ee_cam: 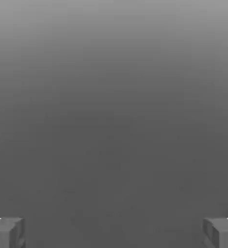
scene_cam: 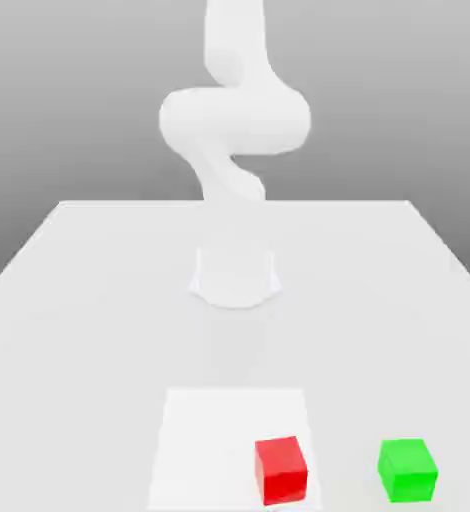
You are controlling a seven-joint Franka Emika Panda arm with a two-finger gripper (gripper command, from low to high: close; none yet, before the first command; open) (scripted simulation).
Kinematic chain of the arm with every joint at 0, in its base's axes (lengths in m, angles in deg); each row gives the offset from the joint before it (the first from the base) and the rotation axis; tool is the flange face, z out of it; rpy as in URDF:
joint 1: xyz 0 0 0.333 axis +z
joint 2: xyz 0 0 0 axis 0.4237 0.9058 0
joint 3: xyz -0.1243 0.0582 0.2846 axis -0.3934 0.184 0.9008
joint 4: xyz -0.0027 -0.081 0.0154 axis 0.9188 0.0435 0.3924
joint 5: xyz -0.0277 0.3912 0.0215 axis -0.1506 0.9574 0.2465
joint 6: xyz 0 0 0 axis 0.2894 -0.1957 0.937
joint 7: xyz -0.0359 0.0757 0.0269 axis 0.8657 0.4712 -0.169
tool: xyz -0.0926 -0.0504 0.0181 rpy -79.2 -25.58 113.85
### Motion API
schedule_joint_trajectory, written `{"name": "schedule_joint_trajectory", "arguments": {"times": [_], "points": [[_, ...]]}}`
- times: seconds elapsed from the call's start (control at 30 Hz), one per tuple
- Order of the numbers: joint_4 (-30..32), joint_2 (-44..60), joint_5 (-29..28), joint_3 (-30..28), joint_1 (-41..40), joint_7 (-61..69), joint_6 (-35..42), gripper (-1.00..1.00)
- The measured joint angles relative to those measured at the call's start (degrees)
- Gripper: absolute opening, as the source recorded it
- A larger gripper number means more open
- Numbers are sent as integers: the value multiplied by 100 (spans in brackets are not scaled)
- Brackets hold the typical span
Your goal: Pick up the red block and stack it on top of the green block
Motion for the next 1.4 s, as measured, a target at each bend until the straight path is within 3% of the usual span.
{"name": "schedule_joint_trajectory", "arguments": {"times": [0.77,0.97,1.0,1.23,1.4], "points": [[975,4813,-99,226,311,314,-1908,0],[905,6058,-192,158,391,273,-2803,0],[887,6183,-204,149,398,265,-2907,-100],[889,6174,-214,155,392,255,-2900,-100],[1019,5289,-109,211,383,311,-2146,-100]]}}
